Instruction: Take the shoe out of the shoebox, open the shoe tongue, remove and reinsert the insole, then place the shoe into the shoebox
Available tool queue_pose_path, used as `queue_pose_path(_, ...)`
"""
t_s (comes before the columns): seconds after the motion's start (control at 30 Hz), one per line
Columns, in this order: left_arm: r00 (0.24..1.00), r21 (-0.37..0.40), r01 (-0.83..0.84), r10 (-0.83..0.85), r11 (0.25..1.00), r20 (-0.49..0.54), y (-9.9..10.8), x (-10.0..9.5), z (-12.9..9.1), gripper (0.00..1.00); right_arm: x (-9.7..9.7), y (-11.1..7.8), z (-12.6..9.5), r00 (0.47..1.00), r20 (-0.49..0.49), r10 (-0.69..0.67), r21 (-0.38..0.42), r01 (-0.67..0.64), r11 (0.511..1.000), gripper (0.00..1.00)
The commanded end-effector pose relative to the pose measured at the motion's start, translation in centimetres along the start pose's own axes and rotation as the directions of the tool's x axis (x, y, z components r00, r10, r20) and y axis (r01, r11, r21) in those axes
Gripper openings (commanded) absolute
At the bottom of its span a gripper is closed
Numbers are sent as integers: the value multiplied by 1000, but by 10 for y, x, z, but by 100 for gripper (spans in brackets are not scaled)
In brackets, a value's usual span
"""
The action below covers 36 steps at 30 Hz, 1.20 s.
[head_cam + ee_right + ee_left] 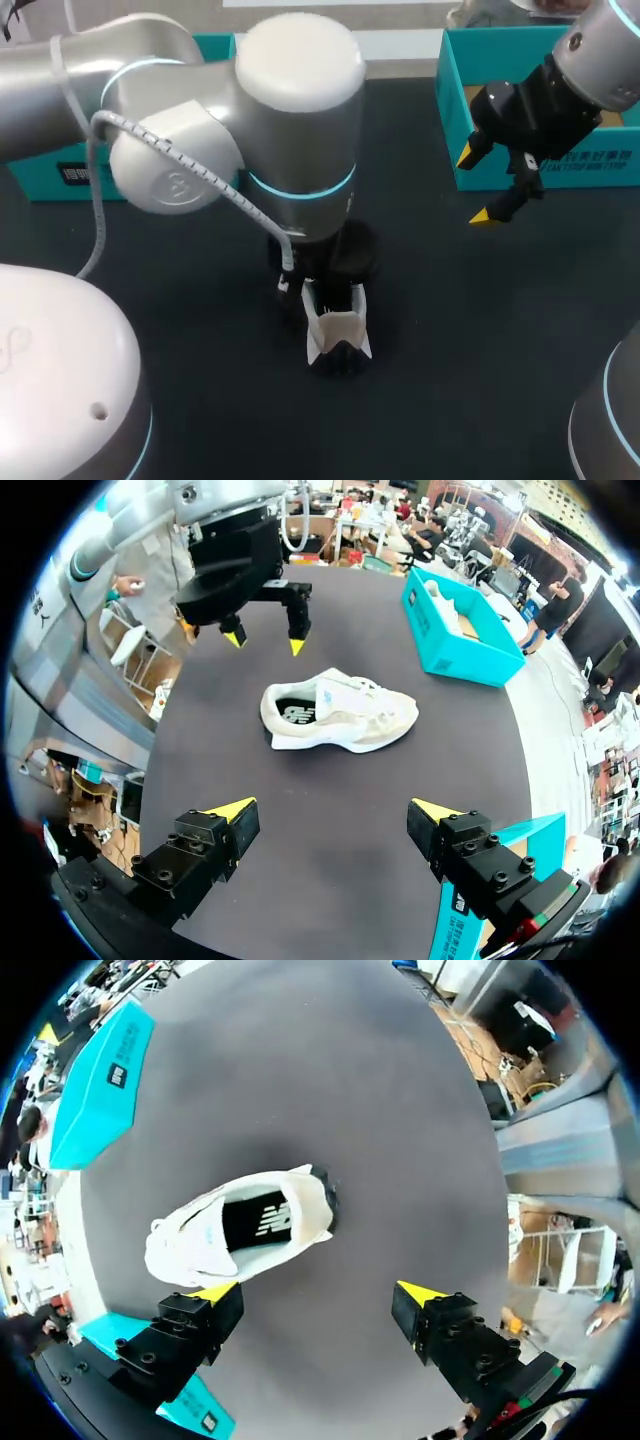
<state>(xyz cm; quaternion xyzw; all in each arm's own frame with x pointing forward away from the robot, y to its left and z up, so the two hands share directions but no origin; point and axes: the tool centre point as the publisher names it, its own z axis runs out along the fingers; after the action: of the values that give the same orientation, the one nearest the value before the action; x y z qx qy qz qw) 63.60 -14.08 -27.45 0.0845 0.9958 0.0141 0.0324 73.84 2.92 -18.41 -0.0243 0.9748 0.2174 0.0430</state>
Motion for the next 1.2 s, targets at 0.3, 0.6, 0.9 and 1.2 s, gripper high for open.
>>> queue_pose_path(0.3, 990, 8, 115, -115, 993, 77, -37, 12, 45, 100, -1, 1, 1, 1000, -2, 1, 3, -1, 1000, 100)
queue_pose_path(0.6, 978, 41, 195, -197, 980, 64, -45, 7, 71, 100, -1, 1, 1, 1000, -2, 1, 3, -1, 1000, 100)
queue_pose_path(0.9, 975, -1, 221, -221, 975, 20, -49, 7, 100, 94, -1, 1, 1, 1000, -2, 1, 3, -1, 1000, 100)
queue_pose_path(1.2, 970, -19, 242, -242, 970, -11, -48, 7, 112, 59, -1, 1, 1, 1000, -2, 1, 3, -1, 1000, 100)
